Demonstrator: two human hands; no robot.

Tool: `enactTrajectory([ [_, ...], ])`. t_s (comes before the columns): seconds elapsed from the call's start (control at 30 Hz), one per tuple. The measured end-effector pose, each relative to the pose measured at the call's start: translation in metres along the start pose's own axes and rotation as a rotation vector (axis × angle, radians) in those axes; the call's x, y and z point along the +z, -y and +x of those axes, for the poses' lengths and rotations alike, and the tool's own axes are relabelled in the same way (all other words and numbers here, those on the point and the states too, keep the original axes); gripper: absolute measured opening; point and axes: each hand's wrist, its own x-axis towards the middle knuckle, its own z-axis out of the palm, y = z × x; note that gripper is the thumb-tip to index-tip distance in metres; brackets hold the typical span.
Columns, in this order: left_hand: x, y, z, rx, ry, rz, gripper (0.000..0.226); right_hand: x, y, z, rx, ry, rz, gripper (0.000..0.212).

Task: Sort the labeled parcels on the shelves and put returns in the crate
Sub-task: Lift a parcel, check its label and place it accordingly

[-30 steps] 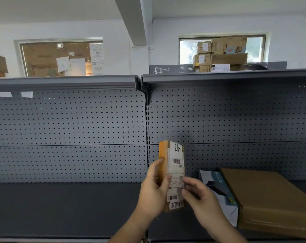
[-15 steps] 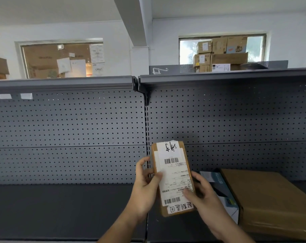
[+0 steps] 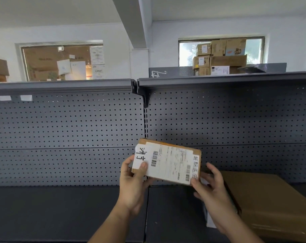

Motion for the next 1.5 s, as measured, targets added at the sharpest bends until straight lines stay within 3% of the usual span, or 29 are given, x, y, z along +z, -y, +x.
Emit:
enactTrajectory([
  [0.2,0.000,0.013,-0.015,-0.116,0.016,-0.062,0.029,0.003,0.010,0.006,0.012,-0.007,0.118,0.050],
  [0.33,-0.013,0.001,-0.010,-0.041,0.022,0.216,0.032,-0.012,0.032,0.016,-0.010,0.071,0.050,0.045],
  [0.4,-0.016,-0.009,-0.005,0.009,0.104,0.401,0.036,-0.020,0.043,0.022,-0.028,0.151,-0.048,0.047],
  [0.5,-0.012,-0.020,0.000,-0.044,0.363,0.656,0.045,-0.023,0.056,0.033,-0.019,0.235,-0.150,0.049],
  [0.6,0.001,-0.020,-0.003,-0.116,0.524,0.669,0.055,-0.014,0.066,0.039,-0.057,0.261,-0.201,0.051],
  [0.77,0.014,-0.014,-0.014,-0.067,0.354,0.474,0.056,0.000,0.070,0.034,-0.127,0.146,-0.047,0.057],
  [0.93,0.031,-0.013,-0.025,-0.006,0.236,0.269,0.052,0.012,0.048,0.007,-0.089,0.179,0.005,0.070],
  [1.5,0.049,-0.011,-0.037,0.031,0.192,0.256,0.052,0.024,0.031,-0.004,-0.103,0.067,0.085,0.051],
])
